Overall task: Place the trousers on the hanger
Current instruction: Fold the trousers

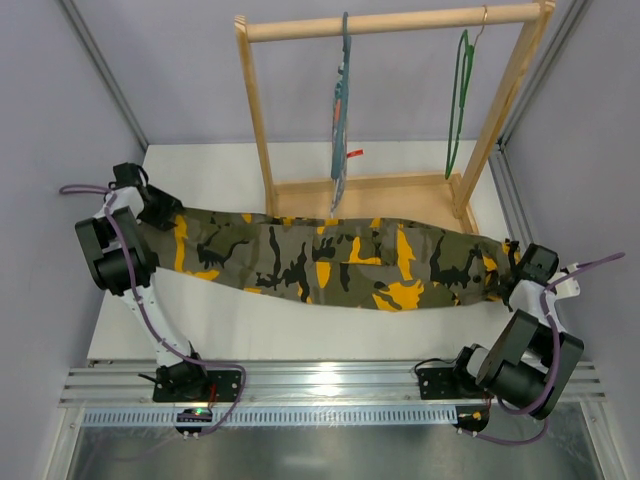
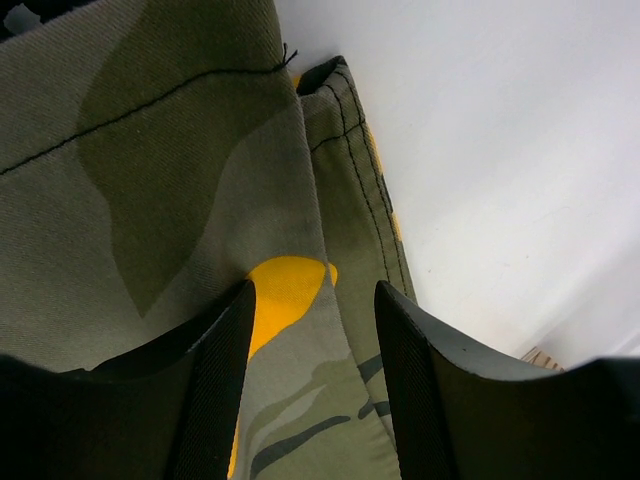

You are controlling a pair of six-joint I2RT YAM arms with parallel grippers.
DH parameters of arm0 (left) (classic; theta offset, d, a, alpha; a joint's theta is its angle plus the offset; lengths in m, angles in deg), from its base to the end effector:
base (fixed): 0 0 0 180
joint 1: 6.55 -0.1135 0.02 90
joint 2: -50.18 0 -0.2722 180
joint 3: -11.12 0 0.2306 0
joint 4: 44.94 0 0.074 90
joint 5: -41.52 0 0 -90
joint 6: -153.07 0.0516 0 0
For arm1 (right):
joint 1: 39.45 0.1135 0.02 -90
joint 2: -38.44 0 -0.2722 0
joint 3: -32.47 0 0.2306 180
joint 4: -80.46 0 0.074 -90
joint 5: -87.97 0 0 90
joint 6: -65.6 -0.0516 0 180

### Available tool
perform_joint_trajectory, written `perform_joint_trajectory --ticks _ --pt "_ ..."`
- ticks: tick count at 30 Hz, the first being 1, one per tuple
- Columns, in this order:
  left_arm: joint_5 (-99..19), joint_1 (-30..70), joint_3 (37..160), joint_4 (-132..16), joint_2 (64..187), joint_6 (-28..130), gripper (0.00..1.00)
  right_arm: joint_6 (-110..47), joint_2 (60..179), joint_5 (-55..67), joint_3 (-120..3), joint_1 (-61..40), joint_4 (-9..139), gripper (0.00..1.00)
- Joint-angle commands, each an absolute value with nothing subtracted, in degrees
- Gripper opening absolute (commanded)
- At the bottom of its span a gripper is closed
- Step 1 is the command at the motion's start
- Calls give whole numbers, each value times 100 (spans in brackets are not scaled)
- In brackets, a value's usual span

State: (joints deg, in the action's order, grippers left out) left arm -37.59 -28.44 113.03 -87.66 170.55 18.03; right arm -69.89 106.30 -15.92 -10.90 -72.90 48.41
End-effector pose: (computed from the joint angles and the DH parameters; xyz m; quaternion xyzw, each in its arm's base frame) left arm 0.4086 0.1537 0.1661 -0.5120 0.8174 -0.1397 0.2243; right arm 0.1564 -0.1182 0.1665 0.6312 0.7117 -0.0852 0.2963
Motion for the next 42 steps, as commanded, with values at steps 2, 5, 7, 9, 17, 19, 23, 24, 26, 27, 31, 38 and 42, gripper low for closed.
perform_joint_trajectory --ticks 2,5,7,9,17,19,23,24,26,27,31,38,42 --pt "-4557 -2967 11207 -9657 17296 1851 54 -6703 10454 -2058 -1388 -7302 4563 4" --pt "-4795 -3020 11181 -9921 17226 1851 53 -6405 10173 -2215 -1705 -7302 4062 4" --pt "-5085 -3055 11128 -10009 17156 1860 53 -6299 9937 -2321 -1837 -7302 3823 4" --pt "-5252 -3116 11093 -10097 17112 1868 53 -6202 9795 -2479 -2005 -7302 3489 4" --pt "-5700 -3230 10768 -10414 16901 1965 52 -6166 9382 -2524 -2234 -7302 2777 4" --pt "-5788 -3266 10540 -10379 16796 1991 51 -6175 9303 -2594 -2251 -7302 2689 4" --pt "-6087 -3301 10258 -10396 16540 2044 51 -6035 9100 -2840 -2374 -7302 2461 4" --pt "-6114 -3336 10223 -10414 16462 2062 51 -6008 9048 -2875 -2400 -7302 2434 4" --pt "-6158 -3371 10188 -10440 16400 2114 51 -5851 9012 -2893 -2514 -7311 2346 4" --pt "-6166 -3380 10205 -10466 16356 2158 51 -5806 8977 -2893 -2541 -7311 2328 4" --pt "-6307 -3468 10284 -10590 16242 2203 51 -5700 8846 -2989 -2585 -7311 2284 4" --pt "-6448 -3538 10346 -10783 16215 2238 51 -5735 8749 -3218 -2734 -7337 2038 4" --pt "-6413 -3565 10337 -10766 16171 2281 47 -5665 8556 -3174 -2778 -7337 2073 4"
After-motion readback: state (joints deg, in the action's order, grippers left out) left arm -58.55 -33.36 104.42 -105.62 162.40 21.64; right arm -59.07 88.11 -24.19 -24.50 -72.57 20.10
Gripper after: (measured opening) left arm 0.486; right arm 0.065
